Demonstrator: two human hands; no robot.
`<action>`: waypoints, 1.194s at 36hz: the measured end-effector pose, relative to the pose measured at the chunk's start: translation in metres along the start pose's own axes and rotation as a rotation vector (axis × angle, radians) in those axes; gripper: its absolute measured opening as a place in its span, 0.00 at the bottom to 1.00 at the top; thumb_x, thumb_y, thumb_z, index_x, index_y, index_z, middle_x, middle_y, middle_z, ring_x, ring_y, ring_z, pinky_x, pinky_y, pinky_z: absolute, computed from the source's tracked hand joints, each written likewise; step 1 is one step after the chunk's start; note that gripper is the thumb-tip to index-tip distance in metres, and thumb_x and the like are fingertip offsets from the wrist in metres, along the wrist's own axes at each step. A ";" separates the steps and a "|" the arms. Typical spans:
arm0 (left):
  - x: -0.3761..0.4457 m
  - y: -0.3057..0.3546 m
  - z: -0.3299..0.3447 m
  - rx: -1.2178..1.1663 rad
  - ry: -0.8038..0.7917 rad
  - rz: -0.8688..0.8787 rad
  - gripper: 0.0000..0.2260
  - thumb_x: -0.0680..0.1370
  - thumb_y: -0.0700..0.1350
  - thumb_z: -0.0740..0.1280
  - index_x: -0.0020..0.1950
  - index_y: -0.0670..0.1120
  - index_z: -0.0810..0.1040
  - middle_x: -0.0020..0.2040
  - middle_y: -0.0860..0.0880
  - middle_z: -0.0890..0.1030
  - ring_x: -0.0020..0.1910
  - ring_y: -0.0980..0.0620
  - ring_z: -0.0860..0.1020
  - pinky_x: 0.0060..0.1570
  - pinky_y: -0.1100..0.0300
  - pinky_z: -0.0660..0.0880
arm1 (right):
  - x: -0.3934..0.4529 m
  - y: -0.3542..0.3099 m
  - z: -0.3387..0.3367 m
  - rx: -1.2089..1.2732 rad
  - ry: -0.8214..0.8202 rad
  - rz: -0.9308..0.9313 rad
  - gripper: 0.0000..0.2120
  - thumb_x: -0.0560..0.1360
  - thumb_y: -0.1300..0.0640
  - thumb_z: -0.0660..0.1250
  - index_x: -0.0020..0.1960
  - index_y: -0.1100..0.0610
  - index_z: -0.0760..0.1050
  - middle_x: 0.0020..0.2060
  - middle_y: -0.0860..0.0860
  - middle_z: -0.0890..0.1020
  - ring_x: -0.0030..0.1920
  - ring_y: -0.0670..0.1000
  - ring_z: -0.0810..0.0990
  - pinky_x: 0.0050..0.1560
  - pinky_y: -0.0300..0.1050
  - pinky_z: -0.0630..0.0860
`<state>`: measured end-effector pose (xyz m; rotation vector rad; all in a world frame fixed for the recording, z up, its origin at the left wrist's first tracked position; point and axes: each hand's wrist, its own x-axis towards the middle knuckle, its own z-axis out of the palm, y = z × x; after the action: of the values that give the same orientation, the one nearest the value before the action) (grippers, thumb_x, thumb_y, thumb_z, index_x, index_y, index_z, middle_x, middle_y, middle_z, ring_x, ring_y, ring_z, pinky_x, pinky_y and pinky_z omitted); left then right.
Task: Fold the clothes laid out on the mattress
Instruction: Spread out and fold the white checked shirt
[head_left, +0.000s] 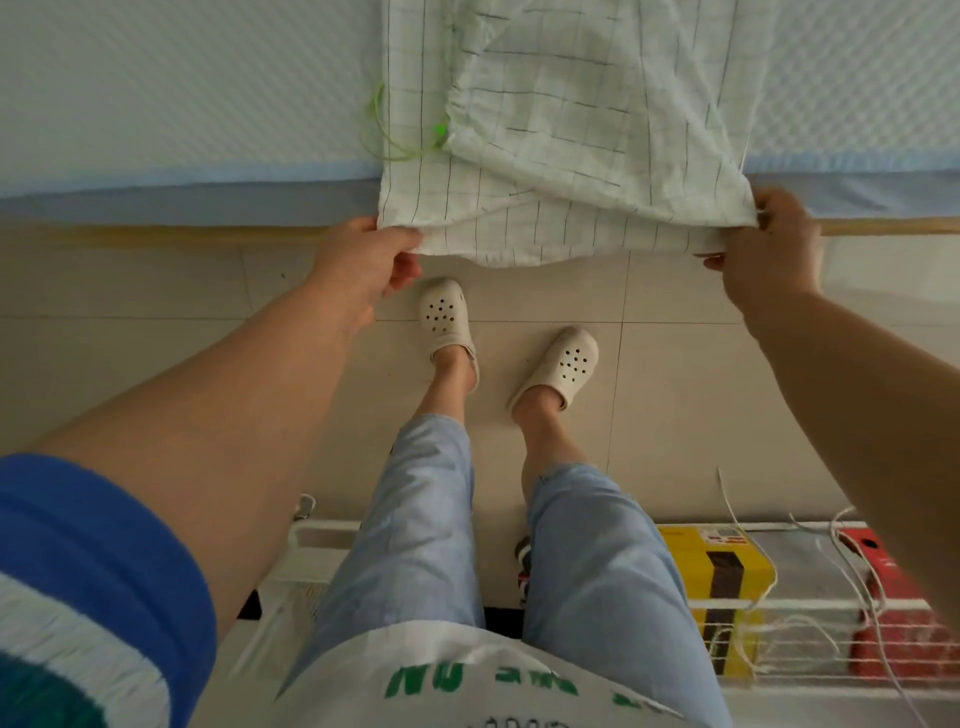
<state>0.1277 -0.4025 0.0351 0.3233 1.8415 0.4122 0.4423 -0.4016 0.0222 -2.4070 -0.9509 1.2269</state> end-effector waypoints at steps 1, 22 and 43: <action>0.000 0.001 -0.001 -0.017 0.001 -0.014 0.04 0.73 0.39 0.70 0.43 0.46 0.77 0.34 0.50 0.78 0.24 0.59 0.75 0.29 0.65 0.75 | 0.001 0.000 -0.001 0.021 -0.013 0.018 0.11 0.77 0.61 0.59 0.56 0.54 0.75 0.42 0.43 0.78 0.36 0.42 0.80 0.39 0.40 0.80; -0.005 -0.017 -0.001 -0.047 0.001 0.076 0.05 0.75 0.40 0.68 0.46 0.49 0.75 0.40 0.51 0.82 0.32 0.59 0.81 0.36 0.65 0.76 | -0.003 0.013 -0.014 0.249 -0.298 0.163 0.03 0.76 0.56 0.65 0.50 0.50 0.76 0.43 0.48 0.82 0.39 0.48 0.82 0.44 0.44 0.76; -0.012 0.087 0.100 0.869 0.063 0.945 0.23 0.77 0.48 0.62 0.72 0.46 0.66 0.73 0.45 0.65 0.72 0.47 0.61 0.69 0.56 0.57 | 0.013 -0.003 -0.008 0.300 -0.132 0.155 0.05 0.70 0.57 0.72 0.43 0.48 0.78 0.42 0.46 0.82 0.46 0.50 0.81 0.50 0.47 0.78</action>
<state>0.2281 -0.3176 0.0551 1.8148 1.7405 0.2113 0.4533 -0.3899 0.0207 -2.2167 -0.5717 1.4819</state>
